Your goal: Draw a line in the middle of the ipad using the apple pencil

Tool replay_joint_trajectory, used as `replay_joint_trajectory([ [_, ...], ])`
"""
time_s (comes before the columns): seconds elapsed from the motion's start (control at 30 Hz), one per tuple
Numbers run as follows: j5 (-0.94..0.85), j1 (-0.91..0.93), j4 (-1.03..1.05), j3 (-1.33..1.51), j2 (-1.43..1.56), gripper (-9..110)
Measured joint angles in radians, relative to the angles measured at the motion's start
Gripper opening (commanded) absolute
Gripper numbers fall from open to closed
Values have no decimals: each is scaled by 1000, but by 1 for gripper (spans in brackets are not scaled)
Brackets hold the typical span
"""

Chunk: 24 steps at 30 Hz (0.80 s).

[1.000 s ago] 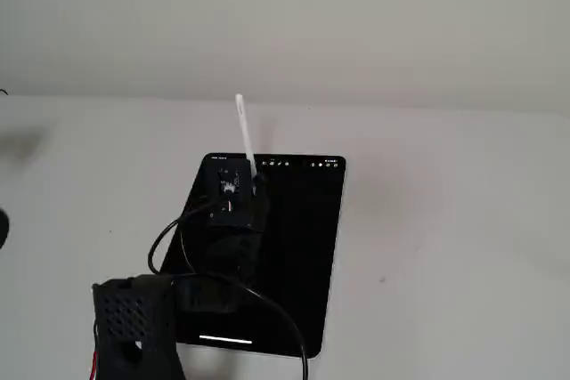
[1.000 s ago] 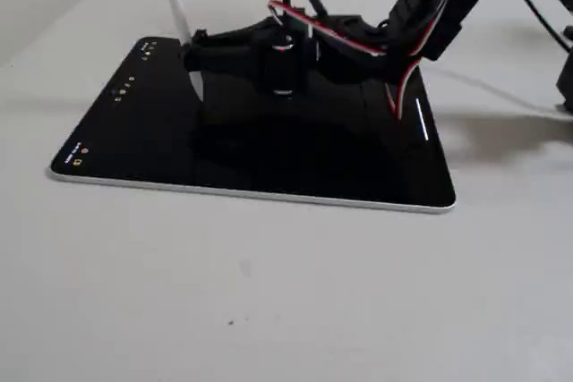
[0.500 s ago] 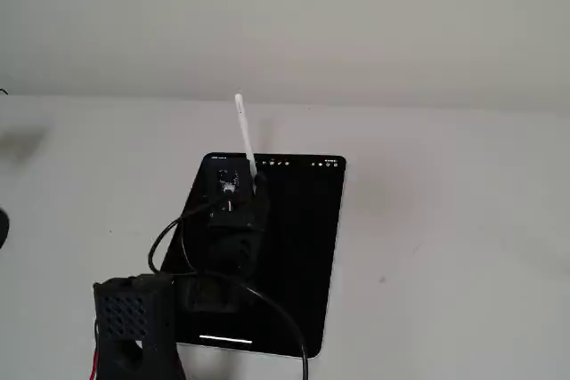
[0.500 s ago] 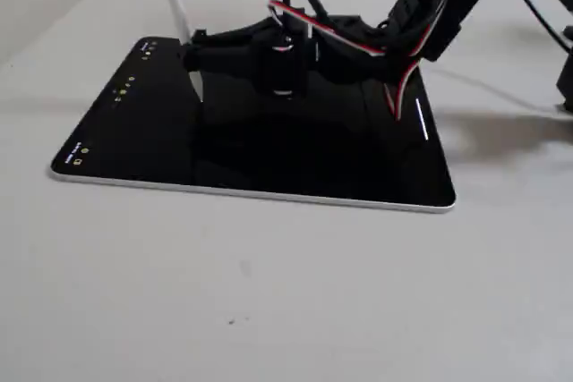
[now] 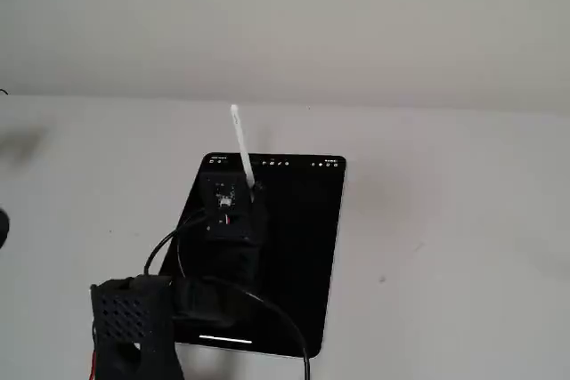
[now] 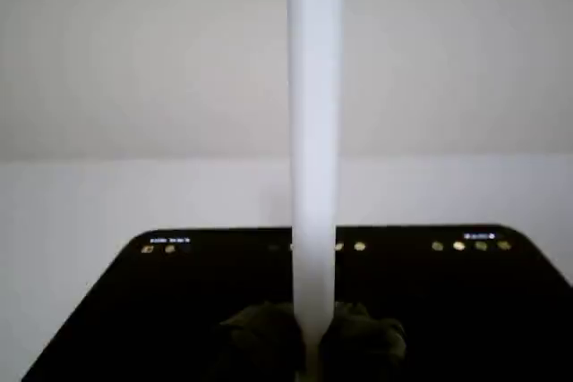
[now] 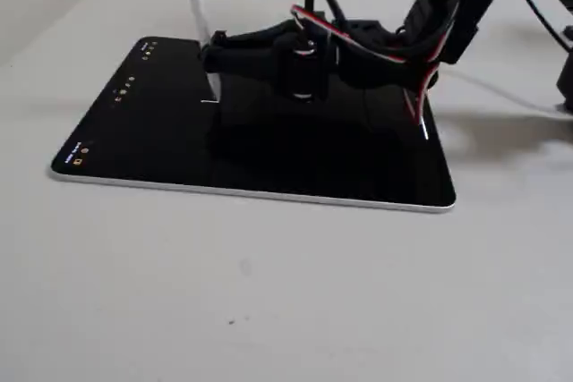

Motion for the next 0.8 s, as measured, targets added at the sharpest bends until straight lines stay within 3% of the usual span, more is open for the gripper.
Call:
replay_joint_trajectory([
  [0.8,-2,-5,-259,357,63,1],
])
